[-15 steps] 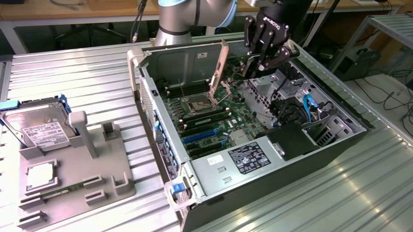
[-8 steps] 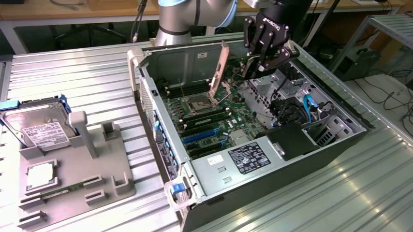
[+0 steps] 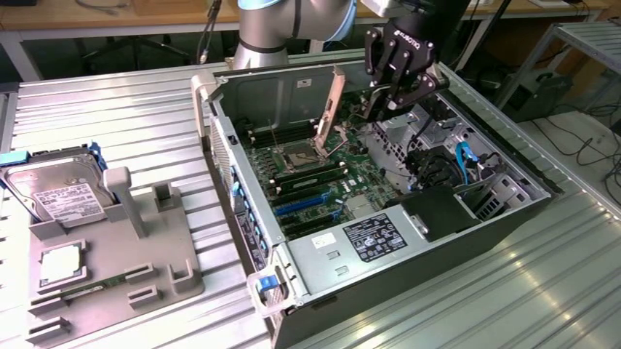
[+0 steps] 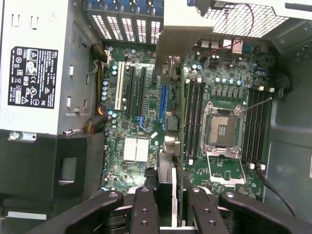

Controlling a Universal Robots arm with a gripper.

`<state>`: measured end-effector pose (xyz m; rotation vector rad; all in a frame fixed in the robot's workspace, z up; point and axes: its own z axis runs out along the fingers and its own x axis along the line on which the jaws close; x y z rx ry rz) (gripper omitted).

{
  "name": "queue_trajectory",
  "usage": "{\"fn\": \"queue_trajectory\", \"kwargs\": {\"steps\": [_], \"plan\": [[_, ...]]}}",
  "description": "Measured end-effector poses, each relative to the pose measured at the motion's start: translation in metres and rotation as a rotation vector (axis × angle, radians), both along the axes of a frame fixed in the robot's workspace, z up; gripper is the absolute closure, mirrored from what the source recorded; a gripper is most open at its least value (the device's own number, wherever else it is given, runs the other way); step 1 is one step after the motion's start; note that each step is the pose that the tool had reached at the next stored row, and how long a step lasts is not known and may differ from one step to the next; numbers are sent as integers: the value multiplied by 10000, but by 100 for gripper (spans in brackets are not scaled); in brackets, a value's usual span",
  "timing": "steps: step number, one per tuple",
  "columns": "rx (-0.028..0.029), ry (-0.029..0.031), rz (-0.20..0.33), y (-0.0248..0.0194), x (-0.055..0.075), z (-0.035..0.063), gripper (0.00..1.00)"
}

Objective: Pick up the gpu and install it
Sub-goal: 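Insert the gpu into the slot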

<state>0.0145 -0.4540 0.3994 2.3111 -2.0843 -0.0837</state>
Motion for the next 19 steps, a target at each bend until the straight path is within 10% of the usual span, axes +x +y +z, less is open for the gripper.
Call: {"fn": "queue_trajectory", "kwargs": {"steps": [19], "plan": [[0,63,459,0,0,-113,72]]}}
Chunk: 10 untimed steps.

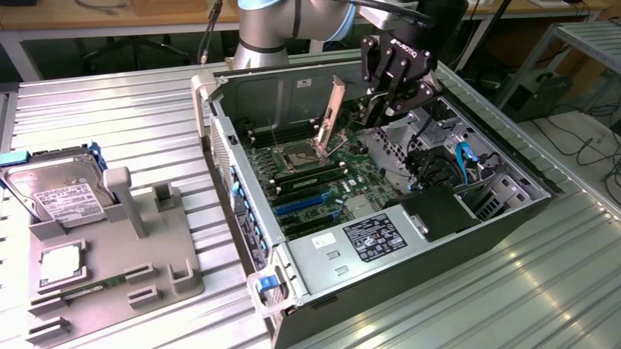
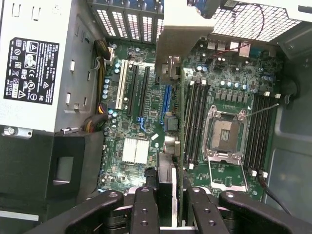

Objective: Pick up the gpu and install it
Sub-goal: 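Insert the gpu into the slot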

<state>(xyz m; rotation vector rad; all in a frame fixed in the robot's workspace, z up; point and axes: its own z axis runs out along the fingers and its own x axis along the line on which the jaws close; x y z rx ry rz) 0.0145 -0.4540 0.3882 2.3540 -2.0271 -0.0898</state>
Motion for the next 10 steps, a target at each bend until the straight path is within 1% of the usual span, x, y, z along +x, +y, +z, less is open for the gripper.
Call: {"fn": "queue_trajectory", "kwargs": {"steps": [3,6,10], "plan": [[0,16,60,0,0,-27,72],[0,62,63,0,0,-70,72],[-1,63,61,0,-5,-142,72]]}}
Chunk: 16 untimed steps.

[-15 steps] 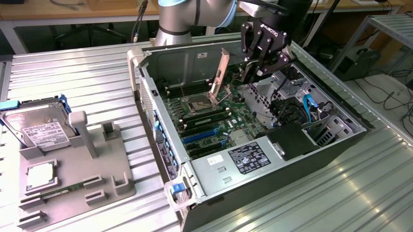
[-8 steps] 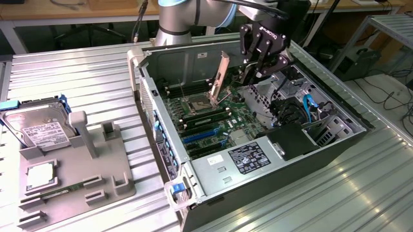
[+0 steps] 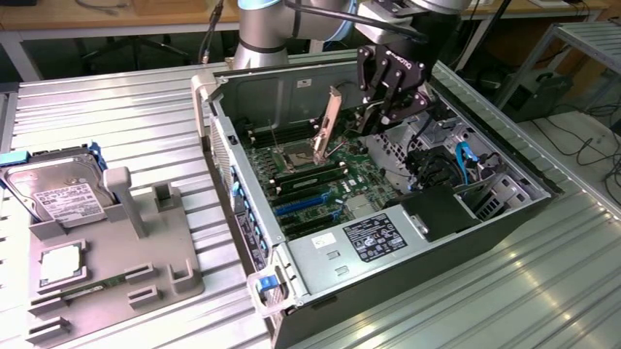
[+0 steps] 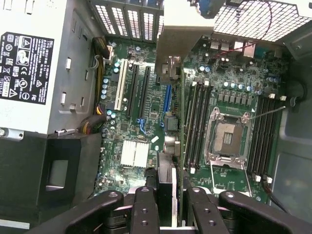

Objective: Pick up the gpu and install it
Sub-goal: 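Insert the gpu into the slot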

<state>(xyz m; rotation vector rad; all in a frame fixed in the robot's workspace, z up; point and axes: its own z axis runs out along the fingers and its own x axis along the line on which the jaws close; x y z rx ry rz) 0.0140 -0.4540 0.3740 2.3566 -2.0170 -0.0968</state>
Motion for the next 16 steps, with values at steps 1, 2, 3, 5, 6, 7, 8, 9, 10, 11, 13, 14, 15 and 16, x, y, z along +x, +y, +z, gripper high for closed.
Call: {"fn": "queue_trajectory", "kwargs": {"steps": [1,2,3,5,6,7,8,9,10,11,13,14,15,16], "plan": [[-1,3,-1,0,-1,-8,72],[-2,12,-2,0,-1,-14,72],[-1,20,-3,0,-2,-20,72],[0,34,-3,0,-1,-30,72],[0,44,-11,0,-2,-34,72],[0,49,-26,0,-2,-39,72],[1,57,-49,0,-1,-47,72],[1,67,-78,0,-1,-56,72],[0,72,-100,0,-2,-62,72],[0,73,-121,0,-2,-67,72],[0,88,-149,0,-2,-77,72],[-1,101,-152,0,-3,-81,72],[-1,110,-153,0,-2,-85,72],[-1,118,-153,0,-2,-88,72]]}}
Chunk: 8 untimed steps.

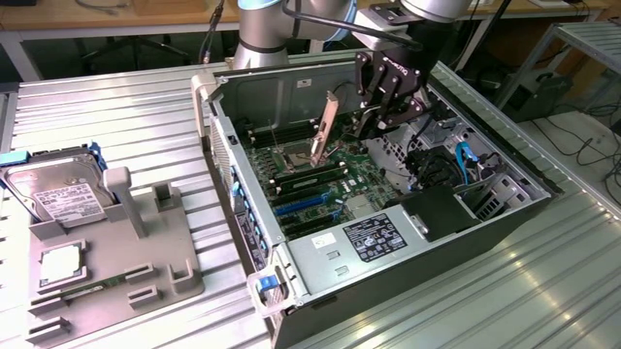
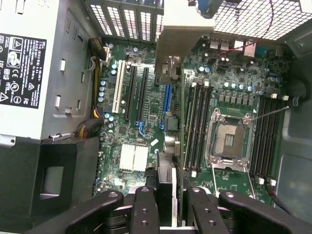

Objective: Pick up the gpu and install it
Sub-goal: 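Insert the gpu into the slot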

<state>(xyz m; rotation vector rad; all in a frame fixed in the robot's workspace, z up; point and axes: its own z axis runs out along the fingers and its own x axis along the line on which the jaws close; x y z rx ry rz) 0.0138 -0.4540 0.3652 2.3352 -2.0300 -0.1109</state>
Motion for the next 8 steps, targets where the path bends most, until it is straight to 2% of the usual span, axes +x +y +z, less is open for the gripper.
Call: {"fn": "queue_trajectory", "kwargs": {"steps": [8], "plan": [[0,38,0,0,0,-23,72]]}}
